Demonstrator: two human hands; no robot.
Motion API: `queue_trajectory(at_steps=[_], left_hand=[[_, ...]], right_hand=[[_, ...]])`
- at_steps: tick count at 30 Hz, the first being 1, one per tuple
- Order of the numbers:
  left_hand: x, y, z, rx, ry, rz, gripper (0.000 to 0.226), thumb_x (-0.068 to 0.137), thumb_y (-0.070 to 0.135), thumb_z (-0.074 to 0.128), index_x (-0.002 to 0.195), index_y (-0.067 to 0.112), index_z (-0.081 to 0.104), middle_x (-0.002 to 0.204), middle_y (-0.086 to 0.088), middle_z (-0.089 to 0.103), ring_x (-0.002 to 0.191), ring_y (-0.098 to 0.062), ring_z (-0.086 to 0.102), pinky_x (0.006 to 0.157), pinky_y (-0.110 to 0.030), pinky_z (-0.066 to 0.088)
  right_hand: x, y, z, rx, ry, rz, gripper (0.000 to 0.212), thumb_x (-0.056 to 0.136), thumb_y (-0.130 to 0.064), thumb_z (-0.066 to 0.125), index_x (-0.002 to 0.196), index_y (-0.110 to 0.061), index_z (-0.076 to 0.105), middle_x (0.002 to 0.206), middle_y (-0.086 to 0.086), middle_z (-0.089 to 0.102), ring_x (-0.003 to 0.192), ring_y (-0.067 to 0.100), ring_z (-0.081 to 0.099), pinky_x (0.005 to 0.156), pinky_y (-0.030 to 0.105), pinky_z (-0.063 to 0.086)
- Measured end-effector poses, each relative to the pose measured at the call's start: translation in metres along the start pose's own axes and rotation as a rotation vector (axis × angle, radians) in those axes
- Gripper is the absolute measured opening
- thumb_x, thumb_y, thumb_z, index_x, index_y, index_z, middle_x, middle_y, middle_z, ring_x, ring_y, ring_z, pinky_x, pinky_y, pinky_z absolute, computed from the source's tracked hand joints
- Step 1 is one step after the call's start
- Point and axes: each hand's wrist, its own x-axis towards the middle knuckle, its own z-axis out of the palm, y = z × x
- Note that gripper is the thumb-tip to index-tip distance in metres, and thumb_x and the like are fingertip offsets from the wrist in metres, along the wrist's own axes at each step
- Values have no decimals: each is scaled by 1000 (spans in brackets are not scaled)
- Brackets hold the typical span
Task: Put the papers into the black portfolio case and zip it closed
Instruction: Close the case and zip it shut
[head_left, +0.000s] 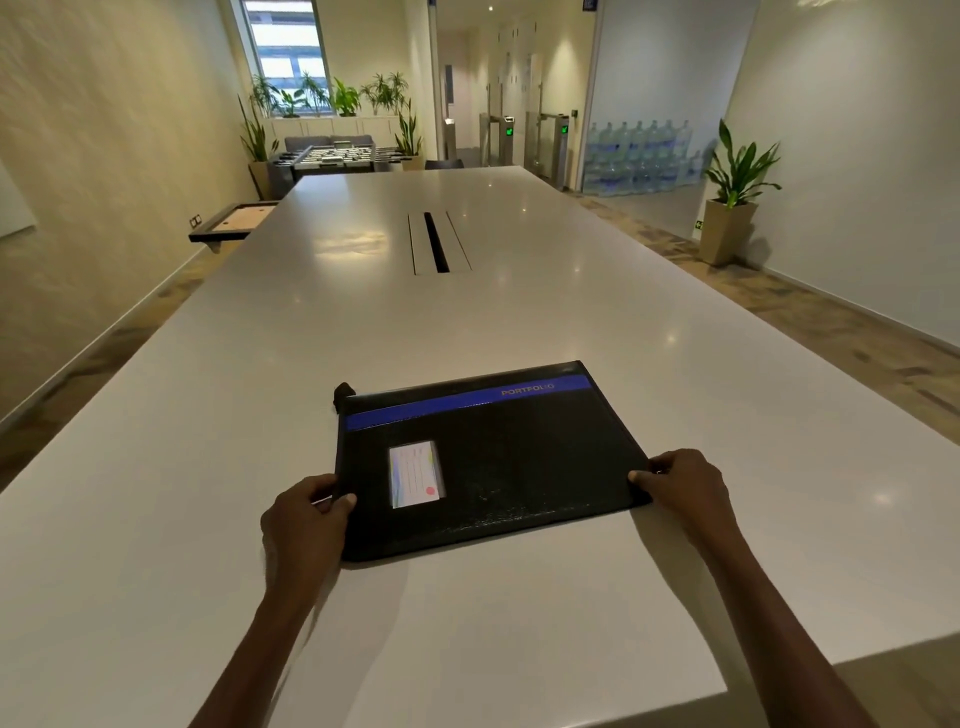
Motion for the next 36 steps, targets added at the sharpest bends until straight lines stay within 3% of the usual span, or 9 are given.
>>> queue_trajectory(at_steps=[4,8,11,17,20,26,31,34,36], left_hand=[[4,3,0,55,-1,-90,39,84,18,73,116,-3,66,107,-18,71,106,-34,64,91,-39,46],[11,2,3,-16,-168,-185,37,89,30,67,107,-3,69,90,-16,71,81,-29,66,59,-27,47],[17,-1,5,-141,-257,-302,42,91,35,63,112,-2,66,91,-15,69,82,-27,64,60,-28,46],[16,5,10,-335,-319,-401,31,93,31,61,97,1,65,76,-9,68,71,-23,64,53,-27,45],[12,7,14,-368,-336,-396,31,93,31,59,101,1,63,79,-9,68,73,-24,64,53,-27,46],[8,2,16,-380,-370,-385,41,94,32,58,118,-2,60,91,-11,69,83,-25,65,58,-27,47],[15,-3,6,-364,-376,-357,48,90,28,64,126,-3,57,101,-13,69,91,-27,65,66,-29,51],[26,0,-2,-341,-223,-313,69,84,26,72,141,3,41,129,-16,58,111,-30,59,89,-37,50],[35,6,-9,-264,-103,-209,67,83,27,74,139,8,43,134,-11,55,117,-26,55,89,-34,44]], right_hand=[[3,-4,4,-68,-42,40,30,86,-32,66,82,-2,66,76,10,63,73,28,61,61,30,44],[4,-7,8,-28,-58,84,37,83,-33,66,66,-3,52,66,9,53,68,30,58,55,29,38],[0,-13,6,61,-44,109,35,82,-34,67,70,-4,54,69,10,57,67,26,57,56,31,40],[-30,-35,13,932,44,376,32,76,-15,73,103,-1,65,94,17,68,84,30,67,70,39,56],[-60,-63,39,1337,-59,524,38,80,-2,70,117,-2,61,105,14,67,94,24,65,70,31,54],[-101,-110,88,1469,-354,626,44,82,-9,75,121,-4,57,116,21,66,104,33,66,80,38,59],[-103,-121,98,1442,-283,618,38,85,-6,71,119,-3,55,113,21,64,99,32,67,67,33,60],[-101,-121,92,1396,-244,596,35,84,-4,71,116,0,57,111,22,66,90,28,69,56,28,57],[-97,-120,86,1379,-214,566,35,83,-2,71,115,2,58,110,21,67,84,26,68,48,25,53]])
